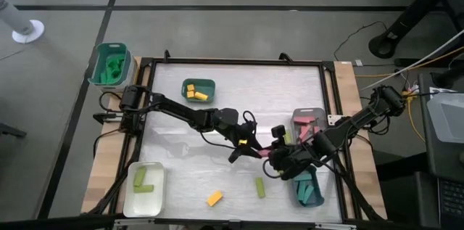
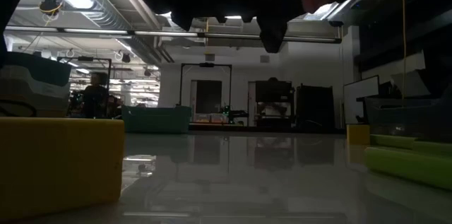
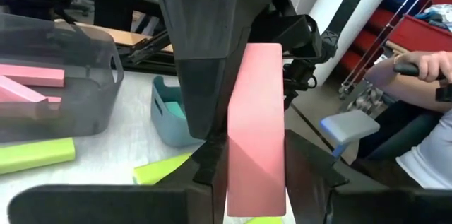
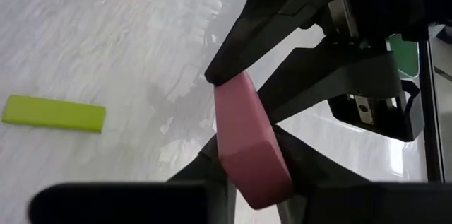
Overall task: Sort blocks
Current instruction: Put the pink block into the black bin
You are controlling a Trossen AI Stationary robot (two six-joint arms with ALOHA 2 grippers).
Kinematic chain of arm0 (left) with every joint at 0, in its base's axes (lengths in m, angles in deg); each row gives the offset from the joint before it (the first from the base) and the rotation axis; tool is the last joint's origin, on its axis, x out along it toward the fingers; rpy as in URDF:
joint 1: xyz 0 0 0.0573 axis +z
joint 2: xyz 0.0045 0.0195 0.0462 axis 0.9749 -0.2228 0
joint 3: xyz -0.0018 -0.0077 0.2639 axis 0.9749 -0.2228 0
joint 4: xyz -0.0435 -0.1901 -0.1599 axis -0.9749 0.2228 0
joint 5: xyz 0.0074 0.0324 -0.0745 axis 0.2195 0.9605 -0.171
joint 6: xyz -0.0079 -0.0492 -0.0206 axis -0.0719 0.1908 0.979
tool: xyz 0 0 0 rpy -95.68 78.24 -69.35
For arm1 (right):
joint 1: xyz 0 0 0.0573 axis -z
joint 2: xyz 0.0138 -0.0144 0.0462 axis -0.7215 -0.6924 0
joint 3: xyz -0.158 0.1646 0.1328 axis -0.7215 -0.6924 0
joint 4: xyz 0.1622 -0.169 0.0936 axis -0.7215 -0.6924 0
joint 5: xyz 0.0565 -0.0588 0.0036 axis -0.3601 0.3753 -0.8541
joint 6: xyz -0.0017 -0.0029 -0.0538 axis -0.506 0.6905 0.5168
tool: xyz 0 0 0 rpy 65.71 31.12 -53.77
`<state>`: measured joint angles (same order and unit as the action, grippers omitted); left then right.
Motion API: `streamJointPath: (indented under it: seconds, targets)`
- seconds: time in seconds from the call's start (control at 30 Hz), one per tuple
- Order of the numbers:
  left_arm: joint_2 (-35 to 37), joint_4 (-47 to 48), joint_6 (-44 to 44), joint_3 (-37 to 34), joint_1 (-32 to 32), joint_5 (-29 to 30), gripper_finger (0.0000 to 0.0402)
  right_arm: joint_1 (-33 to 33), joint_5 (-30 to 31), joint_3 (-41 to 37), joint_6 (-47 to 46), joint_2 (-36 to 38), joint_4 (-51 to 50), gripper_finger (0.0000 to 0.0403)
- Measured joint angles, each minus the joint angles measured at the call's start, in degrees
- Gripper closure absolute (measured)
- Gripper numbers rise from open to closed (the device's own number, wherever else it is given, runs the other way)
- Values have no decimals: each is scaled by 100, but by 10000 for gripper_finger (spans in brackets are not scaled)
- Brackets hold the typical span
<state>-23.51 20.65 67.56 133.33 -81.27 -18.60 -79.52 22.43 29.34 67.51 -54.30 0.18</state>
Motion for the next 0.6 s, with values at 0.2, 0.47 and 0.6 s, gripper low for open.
streamJointPath:
  seconds: [0.2,0.47,0.6]
  targets:
    - [2,-2,-6,0,2,42,306,0,-1,0,-37,0,27,274]
    - [2,2,3,4,2,40,306,0,-1,0,-27,0,41,286]
    - [2,11,11,4,2,16,306,0,-3,0,0,0,42,332]
